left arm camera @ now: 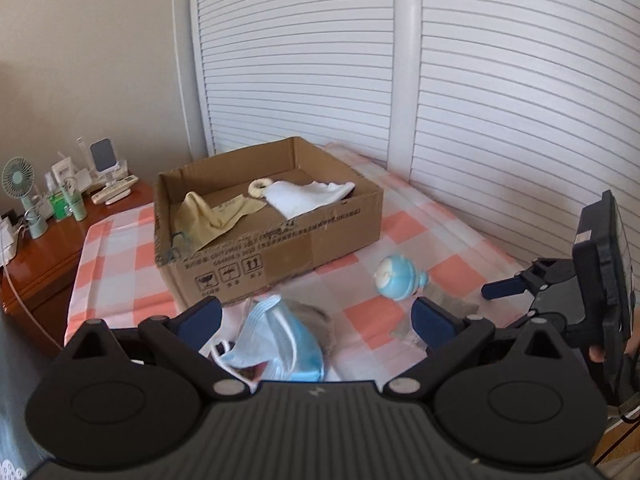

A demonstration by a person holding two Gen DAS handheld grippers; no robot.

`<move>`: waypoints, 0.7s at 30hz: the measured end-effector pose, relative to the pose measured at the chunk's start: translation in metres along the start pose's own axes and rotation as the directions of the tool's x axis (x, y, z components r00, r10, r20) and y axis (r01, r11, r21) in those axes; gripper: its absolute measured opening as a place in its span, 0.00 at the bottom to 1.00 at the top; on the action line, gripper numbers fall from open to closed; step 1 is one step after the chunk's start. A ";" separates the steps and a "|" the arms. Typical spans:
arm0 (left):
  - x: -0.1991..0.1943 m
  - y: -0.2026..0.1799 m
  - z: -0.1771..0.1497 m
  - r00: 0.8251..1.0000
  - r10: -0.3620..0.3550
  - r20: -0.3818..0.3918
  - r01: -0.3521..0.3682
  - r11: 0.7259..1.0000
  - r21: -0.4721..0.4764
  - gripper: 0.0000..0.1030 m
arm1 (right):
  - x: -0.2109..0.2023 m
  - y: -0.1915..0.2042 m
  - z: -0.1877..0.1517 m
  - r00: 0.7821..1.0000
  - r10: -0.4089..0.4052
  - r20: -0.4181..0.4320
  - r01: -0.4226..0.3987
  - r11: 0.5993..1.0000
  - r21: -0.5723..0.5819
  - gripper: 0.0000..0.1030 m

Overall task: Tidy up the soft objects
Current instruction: 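Move the right gripper to the grey sachet while the left gripper returns to the blue mask, then grasp the grey sachet with the right gripper while the left gripper grasps the blue face mask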

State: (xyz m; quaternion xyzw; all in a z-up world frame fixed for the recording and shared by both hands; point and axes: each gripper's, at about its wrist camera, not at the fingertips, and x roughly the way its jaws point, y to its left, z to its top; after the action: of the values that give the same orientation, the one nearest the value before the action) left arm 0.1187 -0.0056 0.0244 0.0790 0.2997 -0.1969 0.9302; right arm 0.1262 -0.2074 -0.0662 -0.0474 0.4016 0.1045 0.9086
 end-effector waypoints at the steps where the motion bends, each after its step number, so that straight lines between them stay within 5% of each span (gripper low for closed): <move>1: 0.006 -0.002 0.002 1.000 -0.006 0.006 0.006 1.000 0.007 0.98 | 0.000 0.000 0.000 1.000 0.001 0.001 -0.001 1.000 0.001 1.00; 8: 0.046 -0.002 -0.001 0.998 -0.003 -0.069 0.003 1.000 0.008 0.98 | -0.003 -0.002 -0.002 1.000 0.010 0.005 -0.010 1.000 0.001 1.00; 21: 0.049 0.022 -0.039 0.984 0.069 -0.162 -0.073 0.997 -0.022 0.87 | -0.003 -0.003 -0.004 1.000 0.010 0.011 -0.009 1.000 -0.001 1.00</move>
State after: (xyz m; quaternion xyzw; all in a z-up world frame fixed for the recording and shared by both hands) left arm 0.1440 0.0093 -0.0352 0.0922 0.3736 -0.1524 0.9103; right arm 0.1218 -0.2112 -0.0669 -0.0456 0.3969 0.1093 0.9102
